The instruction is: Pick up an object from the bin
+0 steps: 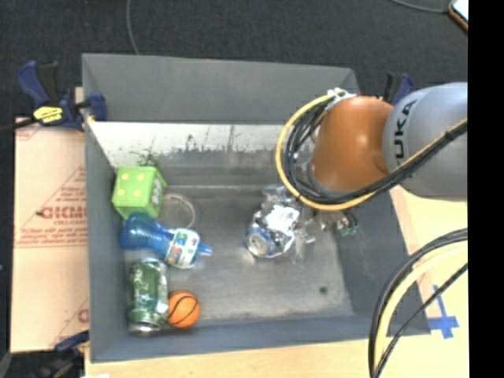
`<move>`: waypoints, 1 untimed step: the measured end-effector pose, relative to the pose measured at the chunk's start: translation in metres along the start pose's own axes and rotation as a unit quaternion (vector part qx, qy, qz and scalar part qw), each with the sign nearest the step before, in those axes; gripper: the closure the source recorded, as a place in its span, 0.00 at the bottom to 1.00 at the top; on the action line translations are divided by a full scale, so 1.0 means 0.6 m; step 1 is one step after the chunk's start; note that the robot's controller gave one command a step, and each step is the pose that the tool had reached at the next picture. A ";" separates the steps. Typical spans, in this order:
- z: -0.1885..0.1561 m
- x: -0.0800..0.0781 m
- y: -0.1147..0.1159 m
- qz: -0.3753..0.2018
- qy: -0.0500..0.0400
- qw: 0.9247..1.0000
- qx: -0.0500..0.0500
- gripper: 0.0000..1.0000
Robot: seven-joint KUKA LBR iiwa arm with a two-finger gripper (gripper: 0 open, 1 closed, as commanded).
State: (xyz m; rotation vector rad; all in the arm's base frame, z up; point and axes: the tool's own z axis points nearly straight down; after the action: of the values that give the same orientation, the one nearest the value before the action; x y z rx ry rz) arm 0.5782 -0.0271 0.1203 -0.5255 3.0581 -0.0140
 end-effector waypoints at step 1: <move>-0.002 -0.005 0.003 0.011 0.000 1.000 -0.001 0.00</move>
Offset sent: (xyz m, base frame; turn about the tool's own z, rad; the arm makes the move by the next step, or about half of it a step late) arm -0.0063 0.0018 -0.0019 -0.0626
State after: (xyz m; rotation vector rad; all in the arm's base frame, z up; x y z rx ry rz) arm 0.5803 -0.0247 0.1218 -0.4911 3.0640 -0.0112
